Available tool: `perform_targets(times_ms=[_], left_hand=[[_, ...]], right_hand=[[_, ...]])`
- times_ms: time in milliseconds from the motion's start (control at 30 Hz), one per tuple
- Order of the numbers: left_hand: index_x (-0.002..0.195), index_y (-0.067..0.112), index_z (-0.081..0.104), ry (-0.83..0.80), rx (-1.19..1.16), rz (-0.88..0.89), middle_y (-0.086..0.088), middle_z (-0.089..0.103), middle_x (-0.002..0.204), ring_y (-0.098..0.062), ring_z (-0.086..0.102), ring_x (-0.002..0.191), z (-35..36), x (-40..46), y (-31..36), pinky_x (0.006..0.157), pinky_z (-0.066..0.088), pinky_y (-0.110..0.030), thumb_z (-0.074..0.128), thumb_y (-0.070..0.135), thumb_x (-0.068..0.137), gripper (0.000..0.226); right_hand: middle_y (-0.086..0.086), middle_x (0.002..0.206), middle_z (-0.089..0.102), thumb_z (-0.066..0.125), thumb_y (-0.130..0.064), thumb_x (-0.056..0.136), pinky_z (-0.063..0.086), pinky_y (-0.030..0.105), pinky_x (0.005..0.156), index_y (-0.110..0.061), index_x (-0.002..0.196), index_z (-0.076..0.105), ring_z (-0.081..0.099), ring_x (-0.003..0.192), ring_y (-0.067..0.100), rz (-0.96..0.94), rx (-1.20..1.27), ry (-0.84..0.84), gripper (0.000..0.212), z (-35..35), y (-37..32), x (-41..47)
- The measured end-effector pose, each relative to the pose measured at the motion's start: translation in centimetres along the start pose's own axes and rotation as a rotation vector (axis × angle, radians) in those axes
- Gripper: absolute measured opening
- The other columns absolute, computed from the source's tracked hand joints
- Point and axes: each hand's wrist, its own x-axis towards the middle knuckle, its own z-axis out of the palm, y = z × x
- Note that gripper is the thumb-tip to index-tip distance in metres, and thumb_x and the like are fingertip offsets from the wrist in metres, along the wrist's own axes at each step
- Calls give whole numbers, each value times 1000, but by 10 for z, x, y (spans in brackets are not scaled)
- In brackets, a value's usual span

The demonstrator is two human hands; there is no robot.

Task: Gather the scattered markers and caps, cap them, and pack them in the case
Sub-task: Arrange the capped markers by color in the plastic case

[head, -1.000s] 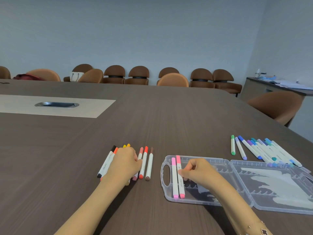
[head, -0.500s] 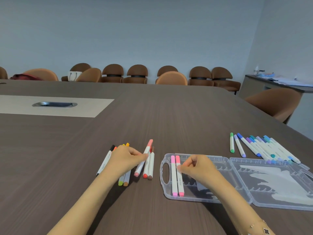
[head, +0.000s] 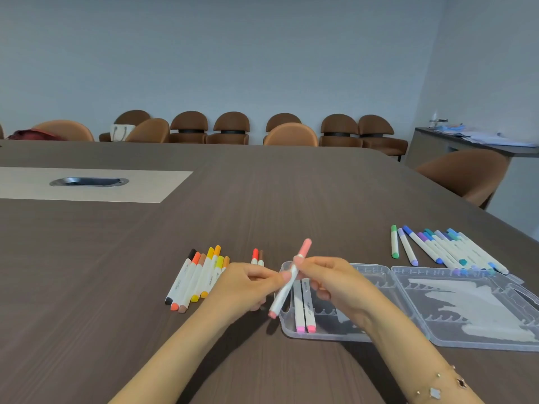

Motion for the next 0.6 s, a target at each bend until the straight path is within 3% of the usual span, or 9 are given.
perform_targets(times_ms=[133, 200, 333, 433, 600], left_hand=[[75, 28, 72, 270, 218, 91, 13, 67, 64, 4, 58, 58, -16, 11, -16, 52, 39, -6, 71, 33, 82, 9], [79, 27, 72, 356, 310, 86, 13, 68, 72, 0, 58, 65, -27, 19, -26, 57, 37, -7, 69, 27, 84, 5], [82, 24, 71, 349, 333, 70, 11, 66, 74, 1, 55, 75, -34, 28, -40, 58, 33, -4, 70, 24, 84, 2], [82, 27, 69, 342, 415, 69, 11, 67, 76, -3, 58, 71, -30, 31, -45, 47, 38, -5, 69, 29, 84, 3], [77, 29, 67, 330, 430, 66, 9, 68, 71, -8, 62, 69, -24, 35, -42, 57, 47, -16, 69, 32, 83, 7]], right_hand=[[-4, 69, 57, 51, -36, 95, 43, 26, 70, -11, 86, 69, 45, 68, 11, 12, -119, 168, 32, -22, -2, 1], [-1, 66, 54, 54, -37, 93, 42, 22, 64, -8, 79, 66, 46, 63, 10, 26, -222, 201, 34, -27, 5, 4], [6, 59, 60, 65, -36, 86, 39, 18, 54, -1, 67, 68, 52, 55, 12, 24, -365, 264, 40, -20, 24, 15], [2, 46, 51, 66, -36, 85, 39, 19, 51, -12, 44, 50, 50, 49, 14, -5, -461, 345, 51, -13, 30, 23], [5, 47, 45, 62, -31, 88, 39, 24, 51, -15, 46, 39, 43, 45, 16, -61, -600, 417, 50, -4, 32, 23]])
